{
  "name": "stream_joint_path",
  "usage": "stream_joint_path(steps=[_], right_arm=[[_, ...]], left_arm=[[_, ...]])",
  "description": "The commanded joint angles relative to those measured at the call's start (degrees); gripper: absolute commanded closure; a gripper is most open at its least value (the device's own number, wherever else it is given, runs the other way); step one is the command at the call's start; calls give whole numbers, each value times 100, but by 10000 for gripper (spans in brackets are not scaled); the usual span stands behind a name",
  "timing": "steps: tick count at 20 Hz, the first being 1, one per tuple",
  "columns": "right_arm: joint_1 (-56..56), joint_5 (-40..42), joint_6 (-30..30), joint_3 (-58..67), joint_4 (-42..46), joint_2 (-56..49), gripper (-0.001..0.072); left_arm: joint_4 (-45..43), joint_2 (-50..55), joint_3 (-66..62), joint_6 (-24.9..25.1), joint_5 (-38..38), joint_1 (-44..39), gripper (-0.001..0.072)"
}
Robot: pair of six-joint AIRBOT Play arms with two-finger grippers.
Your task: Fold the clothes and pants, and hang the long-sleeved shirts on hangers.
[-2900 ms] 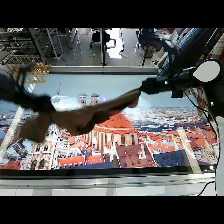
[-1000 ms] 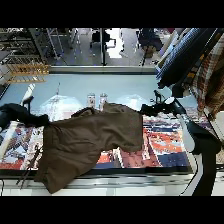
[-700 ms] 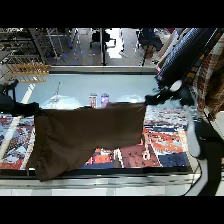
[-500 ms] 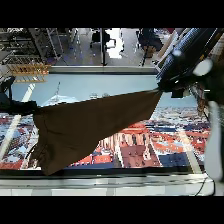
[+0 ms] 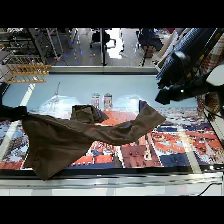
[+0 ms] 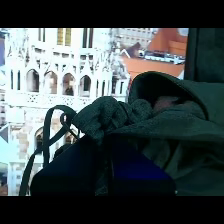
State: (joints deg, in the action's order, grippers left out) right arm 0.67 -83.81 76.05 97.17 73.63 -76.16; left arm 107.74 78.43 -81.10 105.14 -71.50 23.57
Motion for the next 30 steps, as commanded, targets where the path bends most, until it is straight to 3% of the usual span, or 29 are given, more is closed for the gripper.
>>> stream_joint_path(steps=[1,4,9,16,17,19,20,24,28,30], right_arm=[[811,1300,153,-1499,-354,-208,243],[1547,2059,245,-1851,-1071,-1069,244],[2500,1886,-101,-1853,-2199,-2334,270],[2312,2520,-675,-1794,-3132,-3169,288],[2243,2588,-675,-1716,-3154,-3248,312],[2037,2839,-675,-1478,-3161,-3353,434],[1928,2905,-671,-1340,-3185,-3364,684],[1786,1971,-654,-520,-3003,-2610,694],[1932,1652,-601,129,-2669,-431,695],[2127,1751,-444,466,-2527,745,695]], left_arm=[[-81,4,-7,299,-72,326,696],[-103,4,-7,337,-72,463,696],[-83,4,-7,334,-72,472,695],[-59,4,-7,337,-74,472,694],[-59,2,-7,337,-72,472,694],[-24,2,-7,334,-72,472,694],[173,-4,-7,337,-76,472,694],[1687,-295,-378,629,-472,636,695],[3010,-970,-1679,608,-564,1198,695],[3209,-1362,-2426,376,-389,1587,695]])
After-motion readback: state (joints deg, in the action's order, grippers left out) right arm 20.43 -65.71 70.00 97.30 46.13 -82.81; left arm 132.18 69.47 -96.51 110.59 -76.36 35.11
